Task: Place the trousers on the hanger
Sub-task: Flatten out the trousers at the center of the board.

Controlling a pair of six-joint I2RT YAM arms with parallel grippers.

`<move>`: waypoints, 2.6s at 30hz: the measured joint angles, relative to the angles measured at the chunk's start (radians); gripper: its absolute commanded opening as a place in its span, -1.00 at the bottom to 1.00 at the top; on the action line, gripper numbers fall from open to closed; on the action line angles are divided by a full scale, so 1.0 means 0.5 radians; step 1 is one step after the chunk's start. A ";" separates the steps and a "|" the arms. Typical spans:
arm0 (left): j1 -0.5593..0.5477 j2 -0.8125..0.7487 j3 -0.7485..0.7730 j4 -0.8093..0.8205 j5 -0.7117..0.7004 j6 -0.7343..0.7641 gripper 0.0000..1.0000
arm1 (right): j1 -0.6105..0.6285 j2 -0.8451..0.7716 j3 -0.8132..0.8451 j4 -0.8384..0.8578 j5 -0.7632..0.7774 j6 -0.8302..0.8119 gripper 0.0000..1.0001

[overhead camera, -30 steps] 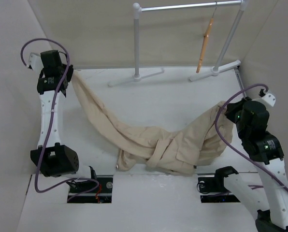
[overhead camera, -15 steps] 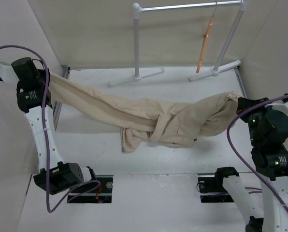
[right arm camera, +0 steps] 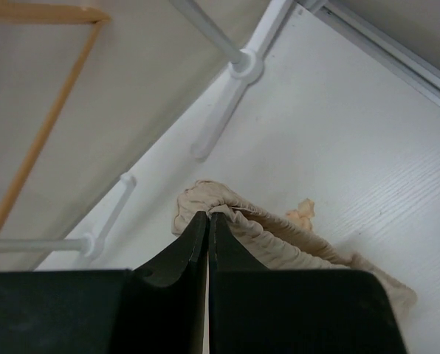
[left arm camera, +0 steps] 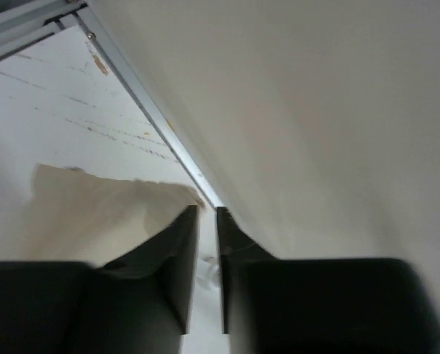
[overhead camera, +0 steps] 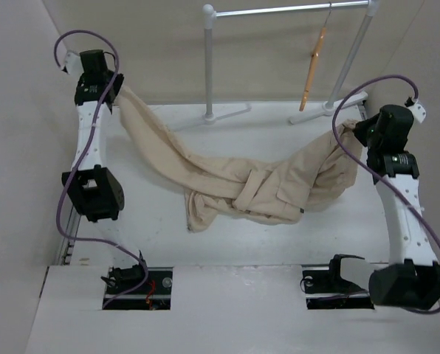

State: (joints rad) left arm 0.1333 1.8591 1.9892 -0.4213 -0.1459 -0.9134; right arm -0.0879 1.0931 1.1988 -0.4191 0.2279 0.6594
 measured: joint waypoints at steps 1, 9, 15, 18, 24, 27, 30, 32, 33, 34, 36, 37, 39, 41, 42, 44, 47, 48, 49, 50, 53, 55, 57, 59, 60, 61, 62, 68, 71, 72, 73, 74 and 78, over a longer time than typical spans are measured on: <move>-0.029 0.103 0.082 -0.004 0.015 0.047 -0.32 | -0.034 0.092 0.042 0.005 -0.014 0.003 -0.99; -0.376 -0.475 -1.073 -0.004 -0.055 0.261 -0.05 | 0.034 0.205 0.133 0.019 -0.069 0.046 -0.99; -1.242 -1.425 -2.079 -0.132 -0.130 -0.002 0.02 | 0.163 0.109 0.068 0.052 -0.076 0.069 -0.98; -1.633 -1.526 -2.324 -0.163 -0.133 -0.231 0.07 | 0.166 0.104 0.032 0.056 -0.076 0.078 -0.98; -1.931 -1.163 -2.490 -0.105 -0.098 -0.471 -0.01 | 0.188 0.089 -0.008 0.054 -0.077 0.089 -0.98; -1.964 -1.022 -2.490 0.001 -0.083 -0.520 -0.29 | 0.209 0.050 -0.025 0.053 -0.084 0.089 -0.98; -1.965 -0.955 -2.492 0.063 -0.085 -0.549 -0.63 | 0.224 -0.008 -0.052 0.045 -0.084 0.089 -0.97; -1.952 -0.942 -2.508 0.087 -0.088 -0.558 -0.87 | 0.230 -0.048 -0.075 0.048 -0.084 0.089 -0.97; -1.941 -0.945 -2.525 0.090 -0.087 -0.560 -0.91 | 0.231 -0.067 -0.089 0.047 -0.084 0.089 -0.97; -1.926 -0.957 -2.541 0.087 -0.090 -0.560 -0.91 | 0.231 -0.088 -0.106 0.047 -0.084 0.090 -0.97; -1.864 -1.041 -2.589 0.050 -0.112 -0.555 -0.87 | 0.229 -0.126 -0.145 0.046 -0.084 0.089 -0.97; -1.817 -1.120 -2.609 0.008 -0.132 -0.546 -0.86 | 0.227 -0.146 -0.170 0.047 -0.084 0.089 -0.97; -1.703 -1.289 -2.620 -0.072 -0.158 -0.513 -0.81 | 0.217 -0.179 -0.215 0.045 -0.087 0.090 -0.97; -1.612 -1.386 -2.620 -0.095 -0.169 -0.484 -0.76 | 0.217 -0.203 -0.256 0.046 -0.089 0.090 -0.97; -1.592 -1.401 -2.622 -0.095 -0.166 -0.472 -0.71 | 0.217 -0.208 -0.270 0.046 -0.090 0.090 -0.97; -1.612 -1.379 -2.656 -0.051 -0.130 -0.448 -0.54 | 0.217 -0.209 -0.286 0.046 -0.090 0.091 -0.97; -1.708 -1.292 -2.723 0.021 -0.058 -0.428 -0.11 | 0.217 -0.209 -0.298 0.046 -0.091 0.091 -0.97; -1.737 -1.253 -2.727 0.037 -0.040 -0.426 -0.06 | 0.218 -0.209 -0.298 0.046 -0.091 0.091 -0.97; -1.762 -1.215 -2.727 0.063 -0.023 -0.426 -0.05 | 0.218 -0.209 -0.298 0.047 -0.091 0.090 -0.97; -1.780 -1.183 -2.727 0.091 -0.012 -0.424 -0.06 | 0.218 -0.209 -0.298 0.047 -0.092 0.090 -0.97; -1.796 -1.093 -2.724 0.152 0.013 -0.421 -0.52 | 0.224 -0.211 -0.305 0.050 -0.092 0.090 -0.97; -1.794 -1.051 -2.710 0.175 0.020 -0.418 -0.85 | 0.232 -0.214 -0.317 0.051 -0.095 0.090 -0.97; -1.775 -1.042 -2.708 0.180 0.024 -0.414 -0.92 | 0.231 -0.232 -0.337 0.050 -0.103 0.089 -0.97; -1.729 -1.122 -2.709 0.128 0.001 -0.410 -0.94 | 0.231 -0.256 -0.348 0.044 -0.106 0.089 -0.97; -1.678 -1.215 -2.706 0.064 -0.024 -0.409 -0.94 | 0.230 -0.275 -0.352 0.040 -0.106 0.087 -0.97; -1.604 -1.350 -2.695 -0.023 -0.056 -0.401 -0.94 | 0.227 -0.301 -0.360 0.037 -0.107 0.082 -0.97; -1.508 -1.511 -2.655 -0.131 -0.098 -0.385 -0.94 | 0.224 -0.333 -0.366 0.019 -0.108 0.079 -0.97; -0.646 -2.103 -1.734 -0.550 -0.343 -0.035 -0.95 | 0.220 -0.604 -0.378 -0.140 -0.101 0.076 -0.99; -0.266 -2.134 -1.304 -0.601 -0.409 0.134 -0.94 | 0.253 -0.737 -0.372 -0.260 -0.067 0.082 -0.99; -0.192 -2.139 -1.195 -0.622 -0.428 0.173 -0.94 | 0.271 -0.764 -0.362 -0.306 -0.057 0.082 -0.98; -0.148 -2.138 -1.105 -0.633 -0.449 0.203 -0.94 | 0.285 -0.777 -0.341 -0.345 -0.047 0.080 -0.98; -0.126 -2.129 -1.041 -0.632 -0.459 0.226 -0.94 | 0.298 -0.780 -0.307 -0.377 -0.034 0.073 -0.98; -0.082 -2.018 -0.981 -0.610 -0.463 0.255 -0.94 | 0.310 -0.712 -0.198 -0.388 0.040 0.034 -0.99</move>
State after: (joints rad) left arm 0.0925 0.8501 1.4986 -0.7265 -0.3775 -0.7860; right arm 0.0669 0.7372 1.0996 -0.6128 0.2481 0.6762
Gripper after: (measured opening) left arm 0.035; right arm 0.043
